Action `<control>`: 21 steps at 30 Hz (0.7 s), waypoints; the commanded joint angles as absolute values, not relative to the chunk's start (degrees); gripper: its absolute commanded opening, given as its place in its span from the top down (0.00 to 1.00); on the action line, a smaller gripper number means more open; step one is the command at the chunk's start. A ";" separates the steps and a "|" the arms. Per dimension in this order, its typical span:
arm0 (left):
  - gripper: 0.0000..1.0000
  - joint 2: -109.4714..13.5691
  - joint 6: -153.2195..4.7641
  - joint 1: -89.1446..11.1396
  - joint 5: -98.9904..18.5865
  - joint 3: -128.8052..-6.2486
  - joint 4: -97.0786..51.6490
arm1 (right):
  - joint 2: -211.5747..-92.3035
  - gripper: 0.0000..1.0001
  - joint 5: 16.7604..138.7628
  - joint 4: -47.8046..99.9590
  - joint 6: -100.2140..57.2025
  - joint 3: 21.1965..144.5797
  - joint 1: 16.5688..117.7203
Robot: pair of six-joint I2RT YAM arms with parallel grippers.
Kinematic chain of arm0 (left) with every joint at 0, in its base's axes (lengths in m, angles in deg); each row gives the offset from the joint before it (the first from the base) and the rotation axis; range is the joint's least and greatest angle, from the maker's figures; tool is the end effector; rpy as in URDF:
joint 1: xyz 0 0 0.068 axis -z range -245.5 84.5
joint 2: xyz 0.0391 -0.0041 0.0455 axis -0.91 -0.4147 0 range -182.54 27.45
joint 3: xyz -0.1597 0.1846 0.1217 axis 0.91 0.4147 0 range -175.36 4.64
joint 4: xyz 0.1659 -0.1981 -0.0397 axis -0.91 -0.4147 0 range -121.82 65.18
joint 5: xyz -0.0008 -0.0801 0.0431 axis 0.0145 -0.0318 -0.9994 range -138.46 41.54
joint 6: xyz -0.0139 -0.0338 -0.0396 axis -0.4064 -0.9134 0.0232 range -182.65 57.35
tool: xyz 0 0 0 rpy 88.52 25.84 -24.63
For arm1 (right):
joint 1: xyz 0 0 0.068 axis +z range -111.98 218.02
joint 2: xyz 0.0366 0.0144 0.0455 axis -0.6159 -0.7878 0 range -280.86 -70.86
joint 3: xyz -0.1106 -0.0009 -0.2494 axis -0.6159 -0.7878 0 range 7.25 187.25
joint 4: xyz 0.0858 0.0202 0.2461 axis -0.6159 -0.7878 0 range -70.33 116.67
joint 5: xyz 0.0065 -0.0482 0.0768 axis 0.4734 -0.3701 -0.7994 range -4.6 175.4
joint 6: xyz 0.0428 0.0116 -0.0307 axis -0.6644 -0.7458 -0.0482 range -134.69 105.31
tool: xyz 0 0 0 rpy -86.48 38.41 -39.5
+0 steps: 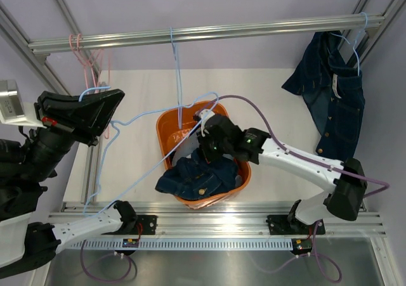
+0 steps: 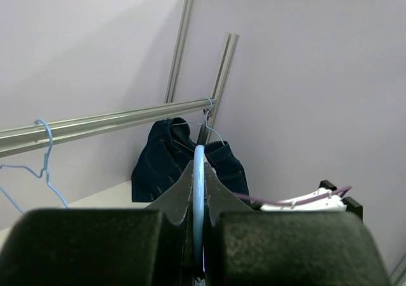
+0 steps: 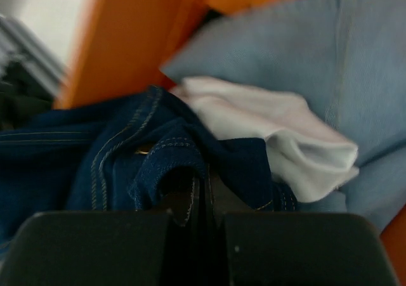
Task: Remove the skirt from the hanger
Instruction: Place the skirt in the bin.
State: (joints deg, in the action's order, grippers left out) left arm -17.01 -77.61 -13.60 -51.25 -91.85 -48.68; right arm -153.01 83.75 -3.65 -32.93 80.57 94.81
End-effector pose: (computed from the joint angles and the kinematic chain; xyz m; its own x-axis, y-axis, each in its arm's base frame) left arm 0.0208 -0.0238 0.5802 0.0853 -0.5266 -0.8458 0.8090 0.5321 -0.2497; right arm 0.1746 0.2684 0.3275 -0.5940 -0.3363 -0.7308 -0.6978 0.6674 0.2600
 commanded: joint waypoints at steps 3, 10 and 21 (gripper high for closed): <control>1.00 -21.41 -79.08 -13.56 -52.42 -97.39 -51.71 | -155.57 1.00 93.48 -7.60 -40.60 76.43 95.06; 1.00 -23.17 -80.05 -13.47 -51.72 -98.72 -53.74 | -167.34 0.89 97.19 -8.13 -42.21 75.89 94.71; 1.00 -30.11 -78.91 -13.47 -53.38 -106.80 -62.52 | -163.17 0.36 101.30 -7.33 -43.16 78.89 94.44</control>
State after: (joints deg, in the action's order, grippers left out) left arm -28.36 -79.60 -13.60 -51.97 -103.76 -60.15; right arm -171.89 95.42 0.32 -41.50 82.56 94.46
